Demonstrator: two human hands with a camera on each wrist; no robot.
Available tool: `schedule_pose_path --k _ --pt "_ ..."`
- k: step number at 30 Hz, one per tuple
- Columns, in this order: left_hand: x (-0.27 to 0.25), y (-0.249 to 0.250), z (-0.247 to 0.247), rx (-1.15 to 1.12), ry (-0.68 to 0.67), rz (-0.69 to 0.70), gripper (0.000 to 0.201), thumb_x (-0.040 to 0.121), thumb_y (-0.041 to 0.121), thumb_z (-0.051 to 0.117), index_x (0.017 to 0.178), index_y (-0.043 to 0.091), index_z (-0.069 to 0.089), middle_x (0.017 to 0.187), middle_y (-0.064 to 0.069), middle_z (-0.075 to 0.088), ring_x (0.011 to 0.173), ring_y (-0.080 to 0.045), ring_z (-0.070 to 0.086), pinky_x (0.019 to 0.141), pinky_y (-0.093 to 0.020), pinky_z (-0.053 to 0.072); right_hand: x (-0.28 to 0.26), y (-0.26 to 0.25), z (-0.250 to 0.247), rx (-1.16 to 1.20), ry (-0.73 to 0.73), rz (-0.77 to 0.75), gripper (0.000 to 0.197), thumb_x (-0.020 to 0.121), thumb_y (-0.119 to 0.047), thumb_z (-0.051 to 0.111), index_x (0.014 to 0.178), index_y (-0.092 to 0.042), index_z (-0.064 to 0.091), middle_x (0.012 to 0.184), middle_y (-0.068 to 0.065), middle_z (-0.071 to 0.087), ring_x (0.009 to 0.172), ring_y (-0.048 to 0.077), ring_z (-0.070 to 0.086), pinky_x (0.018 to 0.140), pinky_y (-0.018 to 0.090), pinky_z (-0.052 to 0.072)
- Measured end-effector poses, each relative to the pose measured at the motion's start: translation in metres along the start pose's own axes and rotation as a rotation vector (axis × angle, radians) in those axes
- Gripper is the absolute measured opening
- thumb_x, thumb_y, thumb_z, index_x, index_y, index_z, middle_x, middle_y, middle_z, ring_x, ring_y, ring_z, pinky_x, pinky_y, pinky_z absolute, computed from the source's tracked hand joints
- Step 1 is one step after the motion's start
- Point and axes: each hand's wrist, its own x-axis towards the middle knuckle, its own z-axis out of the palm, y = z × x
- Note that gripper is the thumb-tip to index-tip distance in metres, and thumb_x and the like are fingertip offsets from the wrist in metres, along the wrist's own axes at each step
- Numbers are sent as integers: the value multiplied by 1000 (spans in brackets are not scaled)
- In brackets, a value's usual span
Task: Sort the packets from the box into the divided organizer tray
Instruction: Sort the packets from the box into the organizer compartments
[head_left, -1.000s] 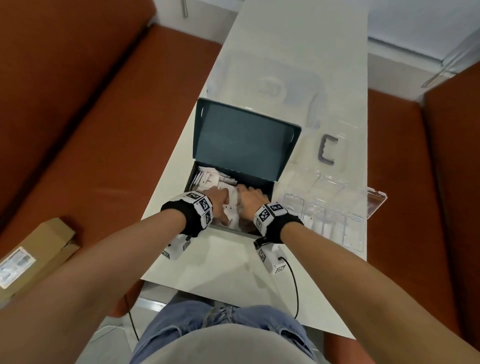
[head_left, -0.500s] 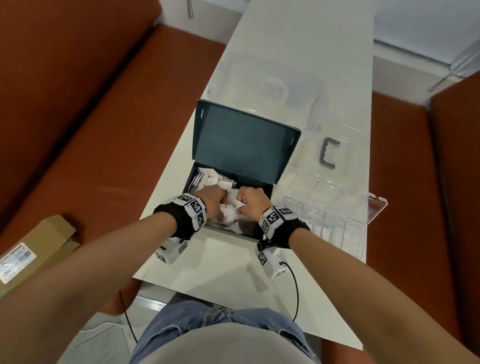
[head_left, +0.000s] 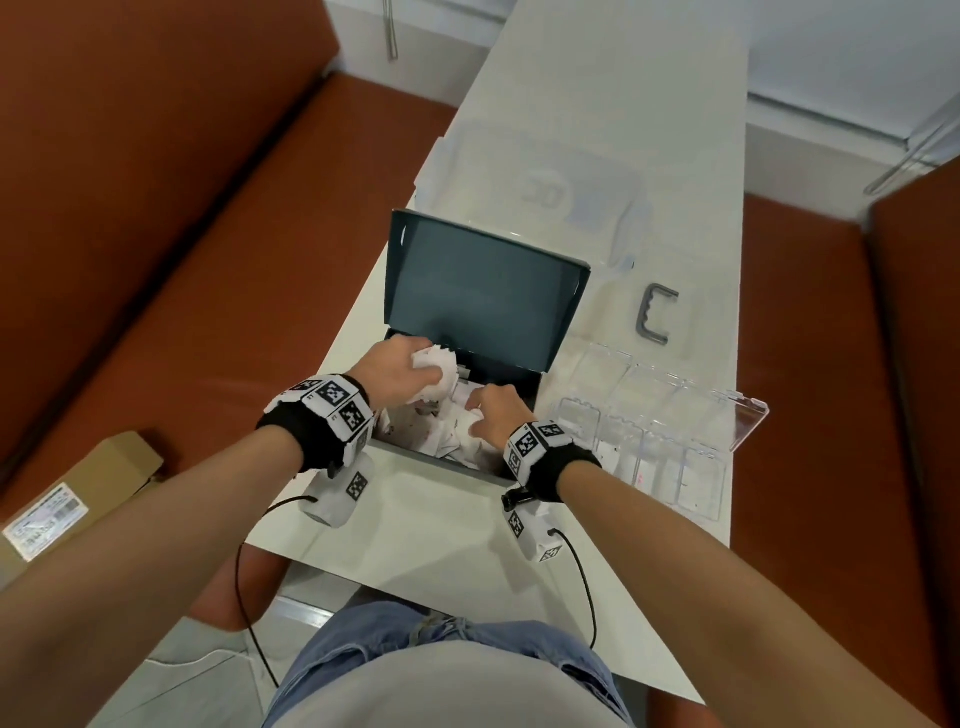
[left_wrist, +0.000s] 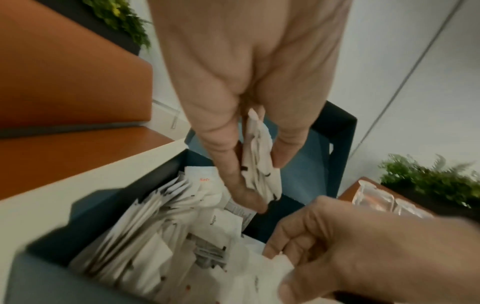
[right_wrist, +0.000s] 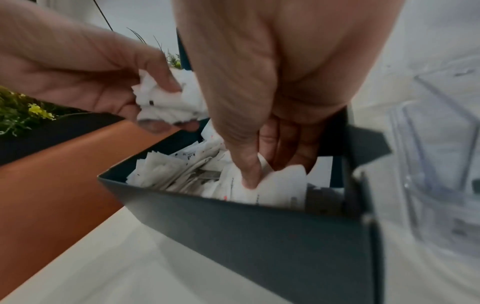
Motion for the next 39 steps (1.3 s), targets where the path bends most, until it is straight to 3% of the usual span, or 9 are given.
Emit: schedule_pose_path --k 3,6,11,15,19,22,26,30,39 --pt "-3 1 -1 -238 23 -76 39 88 13 57 127 6 56 125 -14 60 115 -34 57 98 -43 47 -1 -2 5 24 38 -9 31 86 -3 59 117 -5 64 121 16 60 110 30 57 85 29 45" --pt "-11 4 0 -682 37 -174 29 91 -1 49 120 3 51 119 -24 58 101 -41 65 82 -59 55 -4 -3 2 55 83 13 27 85 -6 59 111 -5 67 116 17 61 104 31 59 84 31 49" --pt "-21 -1 -9 -1102 82 -206 47 89 -15 37 123 13 54 104 -22 62 84 -35 68 63 -42 61 -14 2 -25 143 166 -6 19 80 -6 62 97 -3 72 72 3 60 78 22 56 66 21 43" --pt "-22 -6 -13 -1154 70 -209 39 90 -11 40 112 12 63 110 -19 59 90 -32 64 60 -35 59 -25 12 -48 312 211 54 14 77 -7 66 89 -8 75 61 -11 53 62 7 50 54 7 37" --pt "-20 -2 0 -1154 74 -286 17 94 7 56 107 13 65 117 -12 56 97 -29 59 63 -35 61 -38 16 -62 767 197 154 11 74 1 68 75 -10 71 76 7 65 71 21 59 59 25 48" --pt "-18 12 12 -1229 -12 -337 23 93 28 62 111 13 63 117 -11 61 98 -27 63 63 -32 59 -44 8 -67 1002 180 149 13 77 5 65 77 -8 68 87 19 68 80 28 64 68 35 51" --pt "-20 30 26 -1252 -239 -267 43 89 54 56 105 16 67 107 -12 72 95 -26 70 74 -38 59 -47 -3 -68 1217 196 126 11 79 6 62 83 -3 67 80 15 69 69 24 66 58 29 53" --pt "-21 42 33 -1381 -288 -251 43 92 47 56 107 9 68 109 -16 71 96 -28 71 77 -41 60 -45 -10 -62 1248 278 180 11 80 5 62 82 -5 66 82 13 69 70 23 67 57 28 54" --pt "-18 43 39 -1367 -143 -253 23 96 14 56 118 11 59 103 -13 73 87 -26 73 65 -41 60 -37 -7 -60 988 233 110 7 83 -11 71 82 -7 66 86 19 69 70 24 62 54 27 50"
